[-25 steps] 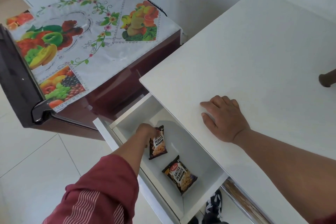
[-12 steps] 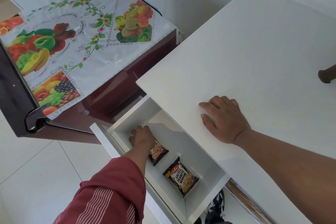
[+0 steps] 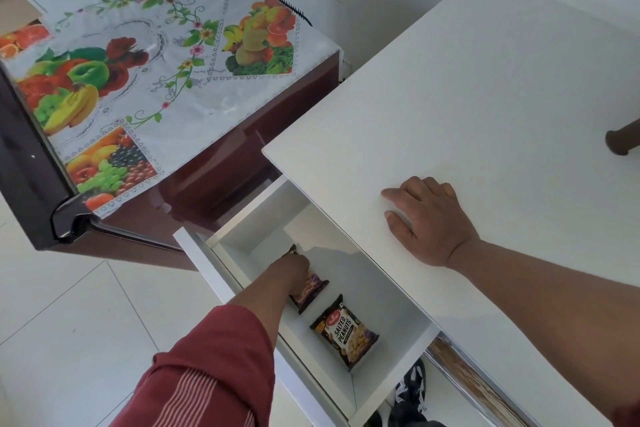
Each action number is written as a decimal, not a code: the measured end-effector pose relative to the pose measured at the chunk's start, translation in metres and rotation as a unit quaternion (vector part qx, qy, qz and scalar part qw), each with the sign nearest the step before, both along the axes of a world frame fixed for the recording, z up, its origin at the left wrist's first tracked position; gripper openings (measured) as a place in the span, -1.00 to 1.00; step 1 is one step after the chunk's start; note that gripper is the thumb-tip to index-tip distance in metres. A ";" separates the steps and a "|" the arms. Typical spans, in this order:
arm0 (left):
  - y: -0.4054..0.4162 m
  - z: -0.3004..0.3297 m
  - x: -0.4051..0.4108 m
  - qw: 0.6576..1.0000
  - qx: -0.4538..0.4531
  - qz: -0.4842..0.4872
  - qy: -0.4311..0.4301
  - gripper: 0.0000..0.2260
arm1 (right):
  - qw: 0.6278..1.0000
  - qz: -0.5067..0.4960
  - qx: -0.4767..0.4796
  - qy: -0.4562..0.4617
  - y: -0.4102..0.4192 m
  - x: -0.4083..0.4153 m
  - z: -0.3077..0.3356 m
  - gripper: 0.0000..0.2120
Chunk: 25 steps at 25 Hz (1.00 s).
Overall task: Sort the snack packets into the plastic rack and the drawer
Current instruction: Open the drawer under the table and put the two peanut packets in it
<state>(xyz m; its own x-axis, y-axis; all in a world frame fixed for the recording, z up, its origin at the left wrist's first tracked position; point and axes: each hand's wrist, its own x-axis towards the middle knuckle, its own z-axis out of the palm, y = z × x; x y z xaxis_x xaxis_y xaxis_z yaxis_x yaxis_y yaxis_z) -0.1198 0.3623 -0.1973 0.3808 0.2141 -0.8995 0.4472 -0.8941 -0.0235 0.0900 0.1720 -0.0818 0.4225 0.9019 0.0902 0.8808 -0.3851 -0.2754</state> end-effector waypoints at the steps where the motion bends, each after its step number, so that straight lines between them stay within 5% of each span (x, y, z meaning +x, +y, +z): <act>1: 0.001 0.011 0.003 1.000 0.000 -0.004 0.005 -0.92 | 1.000 0.001 0.000 0.001 0.000 0.000 0.001 -0.62; 5: 0.013 0.065 -0.019 0.978 0.034 0.076 -0.191 -0.91 | 1.000 -0.004 -0.005 0.004 0.001 -0.001 0.003 -0.61; 11: -0.029 0.085 -0.134 0.826 0.143 0.149 -0.524 -0.57 | 1.000 -0.005 -0.015 -0.007 0.001 -0.001 0.001 -0.61; 16: -0.045 0.074 -0.134 0.771 0.116 0.182 -0.599 -0.41 | 1.000 -0.007 -0.023 -0.014 0.001 -0.002 0.002 -0.59; 25: -0.049 0.074 -0.060 0.751 0.128 0.159 -0.628 -0.33 | 0.999 -0.002 -0.034 -0.005 0.001 -0.001 0.005 -0.58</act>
